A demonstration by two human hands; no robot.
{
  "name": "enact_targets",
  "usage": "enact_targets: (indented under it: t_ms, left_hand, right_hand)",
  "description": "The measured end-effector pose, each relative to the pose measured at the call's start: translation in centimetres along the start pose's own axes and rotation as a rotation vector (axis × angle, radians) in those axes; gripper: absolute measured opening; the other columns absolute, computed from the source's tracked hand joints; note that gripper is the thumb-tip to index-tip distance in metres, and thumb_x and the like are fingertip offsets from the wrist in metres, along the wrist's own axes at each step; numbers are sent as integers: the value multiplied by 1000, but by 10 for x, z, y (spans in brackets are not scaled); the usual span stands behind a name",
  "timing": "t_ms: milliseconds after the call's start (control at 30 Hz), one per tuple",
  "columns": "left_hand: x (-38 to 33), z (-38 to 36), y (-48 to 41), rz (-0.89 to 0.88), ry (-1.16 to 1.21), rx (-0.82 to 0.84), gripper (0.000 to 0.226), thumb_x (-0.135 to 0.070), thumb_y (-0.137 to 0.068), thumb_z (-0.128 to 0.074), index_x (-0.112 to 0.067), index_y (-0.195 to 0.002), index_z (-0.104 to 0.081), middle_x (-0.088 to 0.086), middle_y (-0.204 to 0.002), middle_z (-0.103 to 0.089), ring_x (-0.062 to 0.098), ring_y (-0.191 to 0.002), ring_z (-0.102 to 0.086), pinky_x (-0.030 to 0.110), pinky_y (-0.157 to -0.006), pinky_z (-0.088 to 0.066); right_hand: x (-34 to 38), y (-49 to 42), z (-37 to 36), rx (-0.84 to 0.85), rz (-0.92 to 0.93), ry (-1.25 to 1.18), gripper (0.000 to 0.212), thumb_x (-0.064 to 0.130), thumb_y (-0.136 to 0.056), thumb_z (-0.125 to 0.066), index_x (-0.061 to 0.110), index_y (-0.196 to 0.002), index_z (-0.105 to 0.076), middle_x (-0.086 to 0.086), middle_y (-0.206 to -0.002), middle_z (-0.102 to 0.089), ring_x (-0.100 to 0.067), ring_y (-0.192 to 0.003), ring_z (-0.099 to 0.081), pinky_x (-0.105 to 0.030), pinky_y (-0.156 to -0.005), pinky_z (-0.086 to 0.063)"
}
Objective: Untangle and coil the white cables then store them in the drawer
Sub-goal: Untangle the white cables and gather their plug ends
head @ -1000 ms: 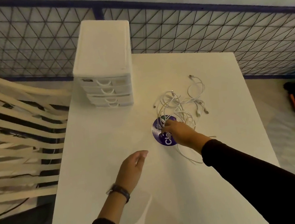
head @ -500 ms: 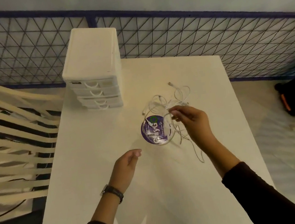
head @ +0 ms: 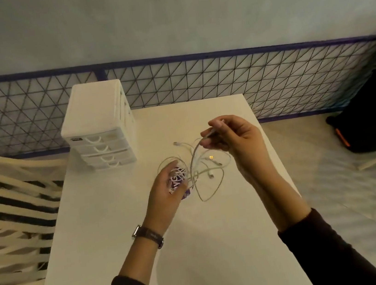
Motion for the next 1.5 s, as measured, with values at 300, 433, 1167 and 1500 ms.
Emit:
enact_targets:
  t_ms: [300,433,1167,1500]
  left_hand:
    - [-10,-32,4,-4,-96,201,29,-15,-94,-52,-22,-67,-60,-16,-61,-64,-1,-61,-56,17,-71,-48]
    - [36,41,-4,63,-364,47,27,-19,-89,-61,-25,-63,-59,-11,-60,-63,5,-63,-53,19,-64,-40]
    - [-95,-12,-4,-197,-242,126,13,-22,-85,-65,-30,-75,-66,-1,-74,-67,15,-72,-61,24,-72,-50]
    - [-37,10,-8,-189,-620,181,21,-52,-82,-55,-35,-89,-64,-31,-102,-61,1,-120,-44,40,-107,-21]
  right_hand:
    - [38,-1,51,-82,98,-11,13,12,-97,-43,11,-90,-53,-3,-63,-67,-15,-52,-64,-31,-61,-59]
    - [8,6,132,-253,-53,236,12,11,-96,-46,6,-93,-56,-2,-51,-62,-11,-41,-57,-24,-49,-55]
    - [-18,41,-14,181,372,830,29,9,-86,-59,8,-114,-66,-8,-86,-69,-19,-81,-61,-26,-78,-46]
    - [0,22,40,-121,342,761,12,5,-86,-62,9,-91,-72,2,-82,-67,1,-67,-54,-11,-69,-43]
Point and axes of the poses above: each hand's wrist, its own y-axis away from the middle knuckle, its own z-axis out of the back of the hand, x = y × z, the point moved 9 cm from there along -y, towards the middle knuckle
